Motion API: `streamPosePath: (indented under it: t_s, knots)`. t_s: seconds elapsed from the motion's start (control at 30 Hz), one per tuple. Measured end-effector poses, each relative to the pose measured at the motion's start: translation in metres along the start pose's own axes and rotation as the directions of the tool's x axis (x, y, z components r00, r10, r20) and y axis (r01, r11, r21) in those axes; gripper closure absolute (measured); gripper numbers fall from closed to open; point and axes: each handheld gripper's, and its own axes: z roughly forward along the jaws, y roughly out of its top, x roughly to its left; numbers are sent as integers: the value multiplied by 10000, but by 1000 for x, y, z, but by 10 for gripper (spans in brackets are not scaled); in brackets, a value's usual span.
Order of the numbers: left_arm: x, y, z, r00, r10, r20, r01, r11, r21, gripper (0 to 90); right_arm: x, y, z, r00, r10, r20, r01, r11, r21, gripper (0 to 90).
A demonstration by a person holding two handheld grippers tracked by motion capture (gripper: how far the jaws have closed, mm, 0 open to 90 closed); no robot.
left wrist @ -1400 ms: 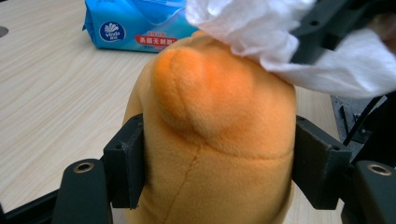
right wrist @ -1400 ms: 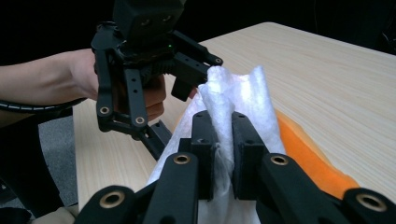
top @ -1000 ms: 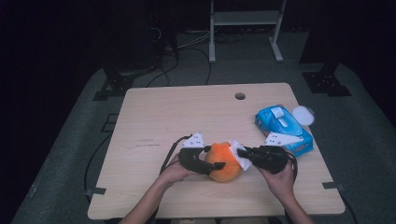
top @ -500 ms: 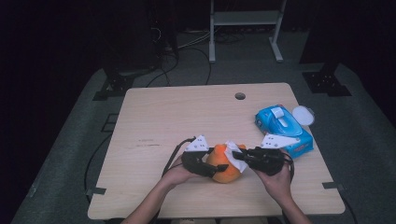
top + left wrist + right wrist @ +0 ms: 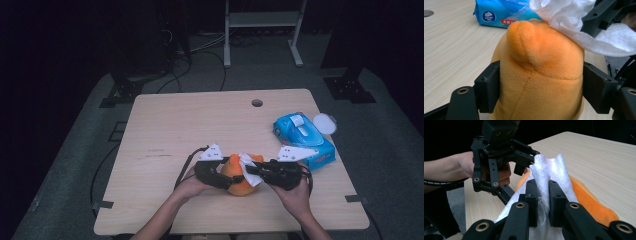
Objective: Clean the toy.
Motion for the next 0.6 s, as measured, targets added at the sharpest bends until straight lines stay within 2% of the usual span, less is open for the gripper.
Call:
streamPosePath:
  t_s: [0.07, 0.17, 0.2, 0.23, 0.27, 0.3, 0.37, 0.43, 0.47, 0.53, 0.57, 0.6]
  knots:
    - [0, 0, 0, 10000, 19, 19, -19, 10000, -23, 264, -2, 0, -1, 10000, 82, 14, -82, 10000, -12, 796]
    - [3, -2, -2, 9999, -3, 119, 4, 10000, -59, 275, -11, -5, -6, 9983, 432, 389, -431, 9991, -21, 798]
    - [3, -2, -2, 9999, -3, 119, 4, 10000, -59, 275, -11, -5, -6, 9983, 432, 389, -431, 9991, -21, 798]
    - [5, -2, -4, 9997, -7, 252, 8, 10000, -43, 273, -17, -7, -8, 9957, 655, 651, -655, 9978, -11, 797]
    - [5, -2, -4, 9997, -7, 252, 8, 10000, -43, 261, -17, -7, -8, 9957, 655, 651, -655, 9978, -11, 797]
    - [6, -2, -5, 9987, 78, 502, -76, 10000, -50, 233, -20, -9, -9, 9949, 832, 562, -832, 9965, -30, 799]
    - [5, 0, -5, 9983, 41, 589, -39, 10000, -34, 185, -17, -8, -8, 9967, 672, 455, -676, 9977, 69, 799]
    - [5, 0, -5, 9984, 75, 569, -72, 10000, -66, 186, -13, -7, -7, 9986, 466, 239, -470, 9988, 127, 798]
    - [5, 0, -5, 9984, 75, 569, -72, 10000, -66, 218, -12, -6, -7, 9988, 439, 213, -442, 9990, 115, 798]
    - [-2, 0, -3, 9961, 658, 581, -663, 9978, 67, 253, -8, -3, -7, 9995, 315, 102, -315, 9995, -17, 799]
    - [-2, 0, -3, 9961, 658, 581, -663, 9978, 67, 259, -8, -3, -7, 9995, 315, 102, -315, 9995, -17, 799]
    - [-8, 1, -2, 9929, 1039, 572, -1051, 9943, 194, 263, 0, 2, -6, 10000, 24, -75, -25, 9999, -148, 799]
